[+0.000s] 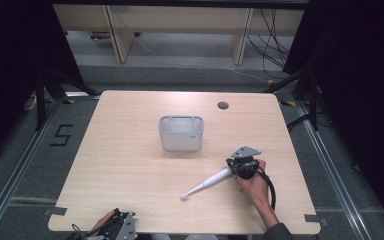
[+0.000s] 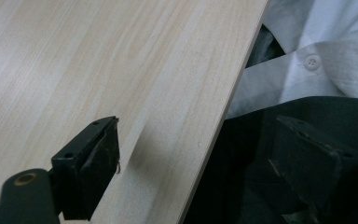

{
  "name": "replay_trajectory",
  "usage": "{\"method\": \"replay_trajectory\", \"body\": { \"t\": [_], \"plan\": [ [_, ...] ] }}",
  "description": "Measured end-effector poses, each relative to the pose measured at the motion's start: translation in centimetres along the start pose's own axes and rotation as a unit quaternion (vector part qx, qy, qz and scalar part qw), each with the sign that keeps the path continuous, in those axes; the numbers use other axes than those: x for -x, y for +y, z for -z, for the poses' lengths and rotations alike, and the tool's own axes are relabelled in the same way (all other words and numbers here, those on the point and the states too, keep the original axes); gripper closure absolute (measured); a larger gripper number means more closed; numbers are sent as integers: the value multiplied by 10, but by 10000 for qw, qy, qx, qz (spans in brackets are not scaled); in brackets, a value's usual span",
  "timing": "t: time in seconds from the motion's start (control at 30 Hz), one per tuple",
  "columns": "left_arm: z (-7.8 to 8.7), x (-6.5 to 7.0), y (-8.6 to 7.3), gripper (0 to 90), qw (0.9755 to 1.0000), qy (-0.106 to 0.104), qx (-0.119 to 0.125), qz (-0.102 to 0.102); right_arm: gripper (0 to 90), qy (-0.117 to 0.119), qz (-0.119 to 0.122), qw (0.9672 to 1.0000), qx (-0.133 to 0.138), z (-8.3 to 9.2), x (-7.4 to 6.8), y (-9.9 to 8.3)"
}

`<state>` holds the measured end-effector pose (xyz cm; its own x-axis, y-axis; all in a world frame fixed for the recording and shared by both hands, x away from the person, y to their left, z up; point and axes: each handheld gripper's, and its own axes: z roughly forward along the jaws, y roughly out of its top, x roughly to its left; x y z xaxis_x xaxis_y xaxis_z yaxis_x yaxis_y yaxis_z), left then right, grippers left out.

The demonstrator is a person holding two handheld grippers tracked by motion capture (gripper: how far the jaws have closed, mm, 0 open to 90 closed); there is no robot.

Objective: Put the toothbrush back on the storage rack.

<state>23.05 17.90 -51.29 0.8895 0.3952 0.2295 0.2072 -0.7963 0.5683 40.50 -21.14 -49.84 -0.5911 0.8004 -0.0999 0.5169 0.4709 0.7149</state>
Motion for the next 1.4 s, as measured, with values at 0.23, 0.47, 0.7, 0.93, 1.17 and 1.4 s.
{"method": "replay_trajectory", "body": {
  "t": [0.23, 0.47, 0.7, 0.93, 1.17, 1.4],
  "plan": [
    [0, 1, 0, 152, 10000, 13, 19, -7, 887, 46, 179, 9998, -95, 3, -5, -2],
    [0, 0, 0, 152, 10000, -13, 8, -1, 885, 104, 158, 9997, -145, 10, -4, -9],
    [0, -1, -1, 152, 10000, 18, 3, 15, 885, 159, 12, 9997, -171, 20, -4, -14],
    [-1, -1, -1, 152, 10000, 25, -4, 22, 886, 202, -144, 9995, -207, 28, -6, -19],
    [0, -1, -1, 152, 10000, 16, 1, 20, 886, 279, -64, 9993, -239, 33, -10, -25],
    [0, -1, -1, 152, 10000, 22, -3, 21, 885, 346, -22, 9989, -313, 42, -16, -33]
  ]
}}
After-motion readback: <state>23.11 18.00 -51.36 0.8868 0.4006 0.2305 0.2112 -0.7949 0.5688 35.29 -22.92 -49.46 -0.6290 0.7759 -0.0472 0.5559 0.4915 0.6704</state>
